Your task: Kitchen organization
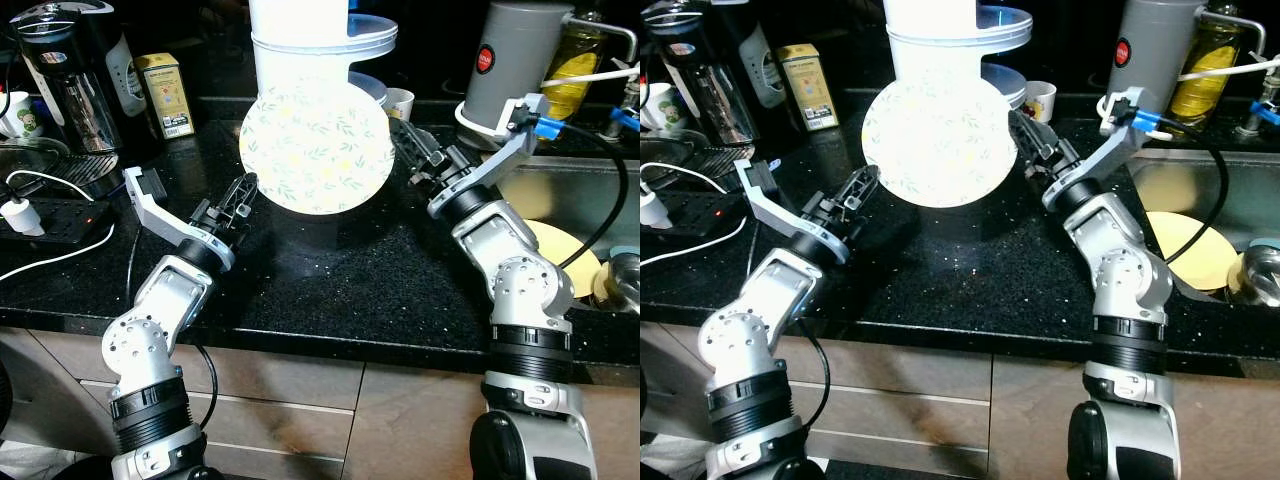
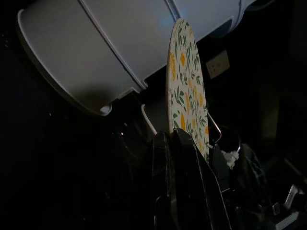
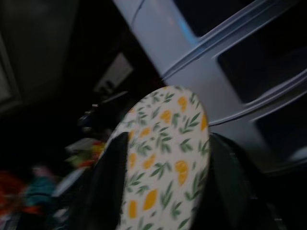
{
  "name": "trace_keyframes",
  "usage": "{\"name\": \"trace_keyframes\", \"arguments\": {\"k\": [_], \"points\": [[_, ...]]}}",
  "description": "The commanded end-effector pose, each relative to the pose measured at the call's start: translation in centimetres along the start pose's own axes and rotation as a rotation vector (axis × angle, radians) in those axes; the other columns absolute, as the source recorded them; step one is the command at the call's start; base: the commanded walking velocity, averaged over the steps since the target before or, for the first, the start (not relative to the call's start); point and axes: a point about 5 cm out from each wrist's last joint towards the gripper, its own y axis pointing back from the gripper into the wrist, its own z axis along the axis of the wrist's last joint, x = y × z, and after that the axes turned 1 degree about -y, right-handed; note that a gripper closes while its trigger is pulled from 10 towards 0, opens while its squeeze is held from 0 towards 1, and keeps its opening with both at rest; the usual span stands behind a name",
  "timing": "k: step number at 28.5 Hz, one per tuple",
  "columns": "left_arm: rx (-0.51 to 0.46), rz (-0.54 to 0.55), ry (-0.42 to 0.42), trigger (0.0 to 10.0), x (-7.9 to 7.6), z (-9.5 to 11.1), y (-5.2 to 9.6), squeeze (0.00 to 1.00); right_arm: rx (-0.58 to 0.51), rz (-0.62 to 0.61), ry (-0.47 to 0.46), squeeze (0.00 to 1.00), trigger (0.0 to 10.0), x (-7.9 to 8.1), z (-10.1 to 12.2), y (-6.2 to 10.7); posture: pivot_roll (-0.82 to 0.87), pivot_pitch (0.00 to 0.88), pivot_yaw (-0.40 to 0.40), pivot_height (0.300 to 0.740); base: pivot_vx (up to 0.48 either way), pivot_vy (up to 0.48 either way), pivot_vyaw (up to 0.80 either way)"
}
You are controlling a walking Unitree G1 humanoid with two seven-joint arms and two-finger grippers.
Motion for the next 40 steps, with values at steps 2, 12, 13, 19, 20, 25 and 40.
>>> {"name": "trace_keyframes", "arguments": {"k": [2, 12, 13, 19, 20, 25, 40], "points": [[-0.022, -0.009, 0.010, 0.0, -0.2, 0.2, 0.1, 0.00, 0.000, 0.044, -0.043, 1.00, 10.0, 0.3, -0.1, 0.3, 0.02, 0.000, 0.006, 0.740, 0.000, 0.000, 0.00], [-0.022, -0.019, 0.023, 0.0, -0.3, 0.3, 0.1, 0.00, 0.072, 0.092, -0.049, 0.00, 10.0, 0.8, -0.9, 0.5, 0.02, 0.000, 0.009, 0.740, 0.000, 0.000, 0.00], [-0.022, -0.019, 0.024, 0.0, -0.3, 0.3, 0.1, 0.00, 0.085, 0.093, -0.051, 0.00, 10.0, 0.8, -1.0, 0.5, 0.02, 0.000, 0.009, 0.740, 0.000, 0.000, 0.00], [-0.011, -0.030, 0.032, 0.0, -0.5, 0.0, 0.0, 0.00, 0.094, 0.057, -0.014, 0.00, 10.0, 0.5, -1.2, 0.6, 0.02, 0.000, 0.007, 0.740, 0.000, 0.000, 0.00], [-0.008, -0.032, 0.033, 0.0, -0.5, 0.0, 0.0, 0.00, 0.055, 0.046, -0.025, 0.00, 10.0, 0.3, -0.8, 0.5, 0.02, 0.000, 0.007, 0.740, 0.000, 0.000, 0.00], [0.000, -0.030, 0.036, 0.0, -0.5, -0.2, 0.0, 0.00, -0.072, 0.026, -0.097, 0.00, 10.0, -0.1, 0.8, 0.5, 0.02, 0.000, 0.010, 0.740, 0.000, 0.000, 0.00], [0.003, -0.038, 0.039, 0.0, -0.6, -0.2, 0.0, 0.00, 0.154, 0.082, -0.052, 0.00, 10.0, 0.9, -2.3, 0.6, 0.02, 0.000, 0.008, 0.740, 0.000, 0.000, 0.00]]}}
